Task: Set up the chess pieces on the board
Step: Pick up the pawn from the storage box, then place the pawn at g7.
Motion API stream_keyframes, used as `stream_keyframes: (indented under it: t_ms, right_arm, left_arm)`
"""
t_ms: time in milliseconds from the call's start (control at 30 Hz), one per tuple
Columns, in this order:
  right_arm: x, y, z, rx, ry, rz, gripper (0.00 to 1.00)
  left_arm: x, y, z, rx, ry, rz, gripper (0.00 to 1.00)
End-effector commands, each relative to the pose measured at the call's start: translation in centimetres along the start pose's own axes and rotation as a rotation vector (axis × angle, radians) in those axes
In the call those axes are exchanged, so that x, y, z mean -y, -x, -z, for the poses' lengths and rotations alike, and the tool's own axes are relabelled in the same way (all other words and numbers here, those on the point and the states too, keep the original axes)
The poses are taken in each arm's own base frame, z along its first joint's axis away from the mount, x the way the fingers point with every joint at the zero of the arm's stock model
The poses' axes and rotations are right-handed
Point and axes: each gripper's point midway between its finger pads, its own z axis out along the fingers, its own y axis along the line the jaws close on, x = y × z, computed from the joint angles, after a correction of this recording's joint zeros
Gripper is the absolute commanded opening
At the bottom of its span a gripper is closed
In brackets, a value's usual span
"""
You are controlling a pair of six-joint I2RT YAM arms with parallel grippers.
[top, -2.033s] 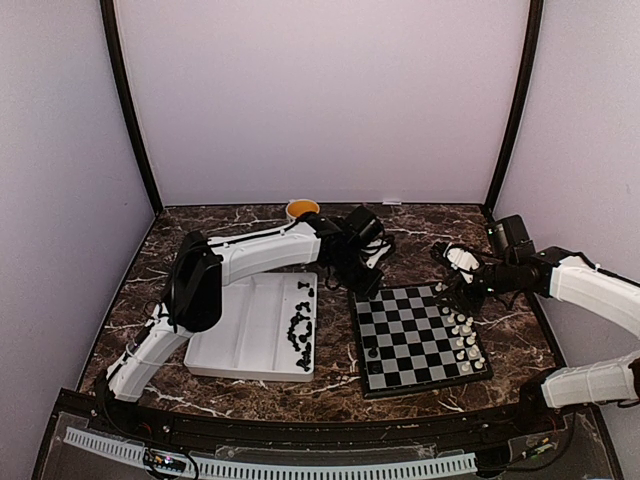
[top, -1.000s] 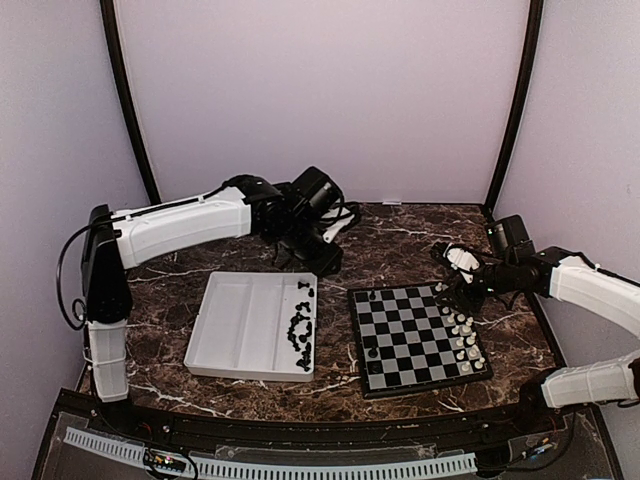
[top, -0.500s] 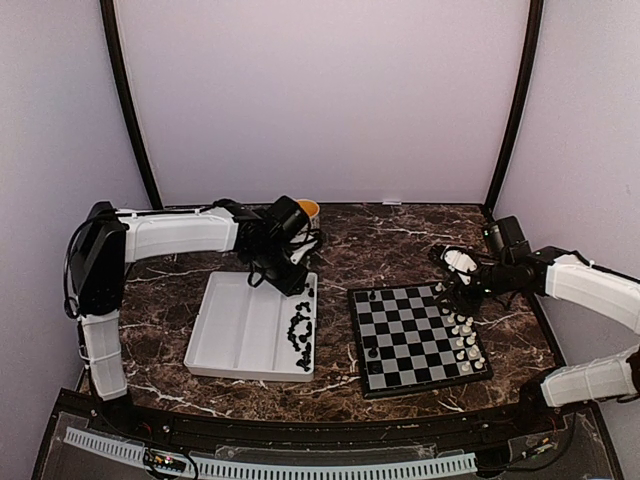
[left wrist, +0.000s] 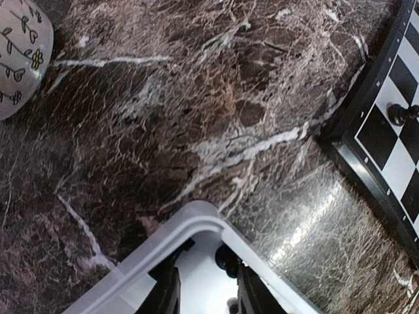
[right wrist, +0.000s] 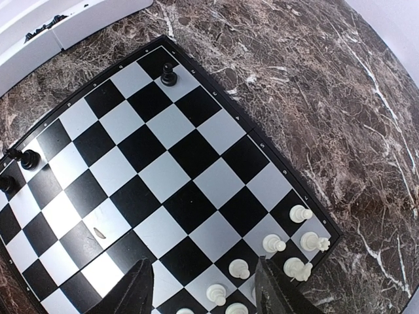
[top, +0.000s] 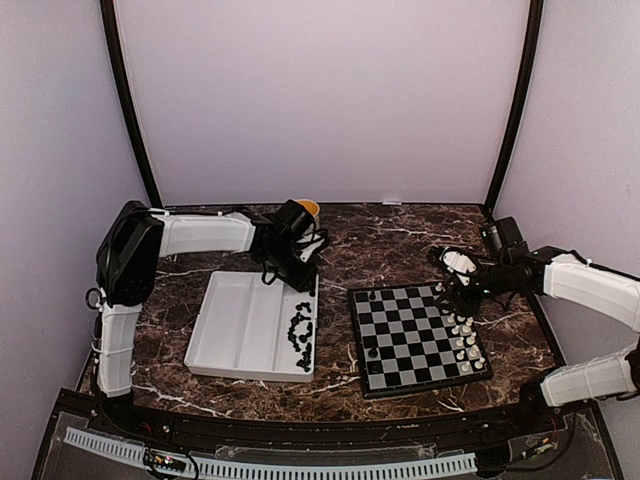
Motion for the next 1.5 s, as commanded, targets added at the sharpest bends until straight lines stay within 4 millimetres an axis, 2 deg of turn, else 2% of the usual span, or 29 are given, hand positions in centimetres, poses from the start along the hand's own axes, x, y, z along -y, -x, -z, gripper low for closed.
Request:
stream_keyframes:
  t_ms: [0, 467, 767, 1000, 1200, 1300, 1367, 1433, 1467]
  right_arm:
    - [0.3, 0.0, -0.4, 0.002, -0.003, -0.007, 0.55]
    - [0.3, -0.3, -0.7, -0.007, 0.002, -0.010, 0.55]
    - [0.2, -0.3, -0.8, -0.011, 0.006, -0.012, 0.55]
    - [0.2, -0.2, -0.8, -0.009, 0.008, -0.011, 0.55]
    - [0.3, -0.2, -0.7, -0.008, 0.005, -0.012, 0.55]
    - [0.3, -0.2, -0.8, -0.008, 0.003, -0.010, 0.55]
    - [0.4, -0.1, -0.7, -0.006, 0.002, -0.010, 0.55]
    - [0.4, 0.0, -0.7, -0.005, 0.000, -0.011, 0.55]
    - [0.4, 0.0, -0.7, -0.002, 0.000, -0.010, 0.55]
  left_arm:
    - [0.8, 2.1, 0.1, 0.055, -0.044, -0.015, 0.31]
    - [1.5, 1.5, -1.3, 0.035, -0.090, -0.010, 0.20]
    - [1.6, 1.6, -1.0, 0.032, -0.097, -0.009, 0.09]
    - [1.5, 2.2, 1.5, 0.039, -0.075, -0.009, 0.04]
    - [1.1, 2.8, 5.8, 0.074, -0.030, 0.001, 0.04]
    - [2.9, 4.0, 9.0, 0.156, -0.080, -0.009, 0.04]
    - [5.2, 5.3, 10.6, 0.228, -0.130, -0.038, 0.04]
    - [7.9, 6.2, 11.2, 0.261, -0.176, -0.089, 0.04]
    - [9.6, 5.9, 10.4, 0.243, -0.194, -0.120, 0.04]
